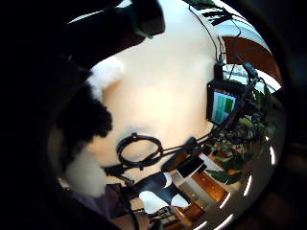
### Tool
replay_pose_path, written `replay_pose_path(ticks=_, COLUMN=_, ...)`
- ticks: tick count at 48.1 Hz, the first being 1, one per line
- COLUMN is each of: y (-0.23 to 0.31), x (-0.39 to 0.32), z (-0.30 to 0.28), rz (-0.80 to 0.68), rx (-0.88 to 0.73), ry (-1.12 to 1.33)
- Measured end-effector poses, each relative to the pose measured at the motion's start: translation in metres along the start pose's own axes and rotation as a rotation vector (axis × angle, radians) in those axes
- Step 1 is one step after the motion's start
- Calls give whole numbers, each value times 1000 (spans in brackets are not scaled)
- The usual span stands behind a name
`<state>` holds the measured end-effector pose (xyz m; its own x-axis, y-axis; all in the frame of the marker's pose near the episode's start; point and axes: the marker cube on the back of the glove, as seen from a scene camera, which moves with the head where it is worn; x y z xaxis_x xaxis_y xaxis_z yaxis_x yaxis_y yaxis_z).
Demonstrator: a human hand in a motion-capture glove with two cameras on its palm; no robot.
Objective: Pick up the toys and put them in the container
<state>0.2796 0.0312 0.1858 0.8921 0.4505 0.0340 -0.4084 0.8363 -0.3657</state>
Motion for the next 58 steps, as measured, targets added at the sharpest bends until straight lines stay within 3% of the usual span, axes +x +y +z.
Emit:
replay_pose_path(ticks=18, y=-5, x=3, z=12, rz=-6, rx=395, ry=75)
replay_pose_path(ticks=27, y=-6, x=-7, z=-7, rz=8, rx=324, ry=-67)
replay_pose_path(ticks=35, y=14, x=-38, z=-66, rz=-42, rx=387, ry=-103)
replay_pose_path(ticks=47, y=66, x=-131, z=-190, rz=-213, rx=535, ry=-44)
replay_pose_path(ticks=58, y=108, x=-260, z=-222, rz=-416, rx=571, ry=14)
